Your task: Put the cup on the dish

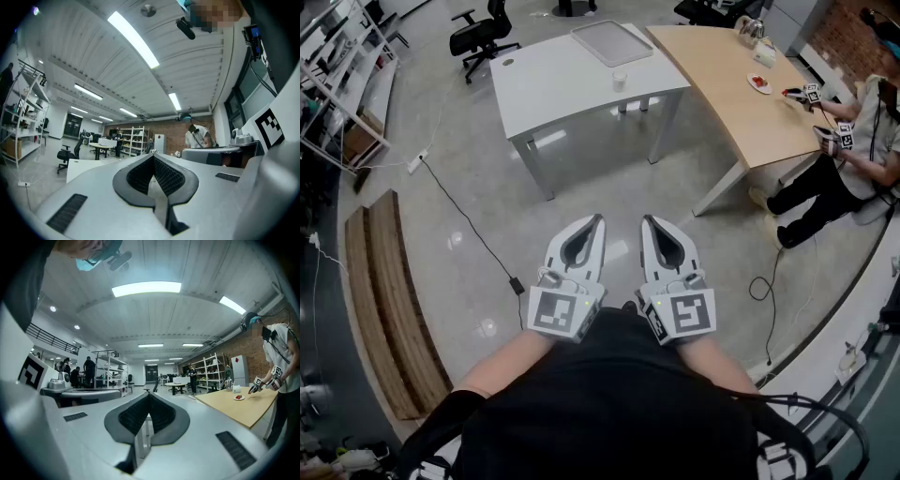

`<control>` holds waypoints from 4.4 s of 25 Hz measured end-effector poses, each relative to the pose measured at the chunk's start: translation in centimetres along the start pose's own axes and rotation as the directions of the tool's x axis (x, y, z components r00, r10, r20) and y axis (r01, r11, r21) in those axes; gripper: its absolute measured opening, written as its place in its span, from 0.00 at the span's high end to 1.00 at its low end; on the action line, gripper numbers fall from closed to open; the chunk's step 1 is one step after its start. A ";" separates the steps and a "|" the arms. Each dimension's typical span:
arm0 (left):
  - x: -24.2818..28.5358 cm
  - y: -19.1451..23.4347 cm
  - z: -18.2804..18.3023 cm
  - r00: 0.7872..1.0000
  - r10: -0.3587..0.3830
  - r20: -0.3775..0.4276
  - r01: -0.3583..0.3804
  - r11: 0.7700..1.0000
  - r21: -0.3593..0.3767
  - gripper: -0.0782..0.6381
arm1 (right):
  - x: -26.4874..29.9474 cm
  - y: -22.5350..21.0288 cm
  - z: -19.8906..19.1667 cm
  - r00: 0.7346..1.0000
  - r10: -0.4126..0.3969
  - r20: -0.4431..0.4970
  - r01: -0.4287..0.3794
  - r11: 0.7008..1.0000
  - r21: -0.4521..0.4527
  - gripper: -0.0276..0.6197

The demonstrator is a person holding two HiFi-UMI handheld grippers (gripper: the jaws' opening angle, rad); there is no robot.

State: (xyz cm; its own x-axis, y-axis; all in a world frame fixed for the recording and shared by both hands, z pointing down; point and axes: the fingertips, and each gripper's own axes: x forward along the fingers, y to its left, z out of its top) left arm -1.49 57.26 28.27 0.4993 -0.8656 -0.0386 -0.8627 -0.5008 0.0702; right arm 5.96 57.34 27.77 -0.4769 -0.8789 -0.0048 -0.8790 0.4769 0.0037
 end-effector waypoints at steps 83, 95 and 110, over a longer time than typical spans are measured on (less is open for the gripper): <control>39.0 22.1 -6.5 0.993 0.060 -0.105 -0.064 0.998 -0.028 0.89 | 38.4 -23.2 -8.0 0.984 0.018 -0.176 -0.001 0.995 0.096 0.94; 48.7 30.8 -9.4 0.983 0.011 -0.186 -0.025 0.997 -0.073 0.89 | 50.3 -26.5 -10.9 0.966 -0.002 -0.259 0.025 0.996 0.084 0.94; 59.9 38.9 -13.9 0.947 -0.152 -0.282 0.125 0.986 -0.109 0.89 | 62.7 -30.5 -15.5 0.912 -0.065 -0.404 0.088 0.995 0.037 0.94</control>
State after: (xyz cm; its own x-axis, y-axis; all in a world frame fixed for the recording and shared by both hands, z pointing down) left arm -4.00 -14.01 42.59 0.6264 -0.7435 0.2341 -0.7794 -0.6022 0.1730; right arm 2.85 -12.36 42.82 -0.3776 -0.8355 0.3993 -0.9168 0.3980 -0.0341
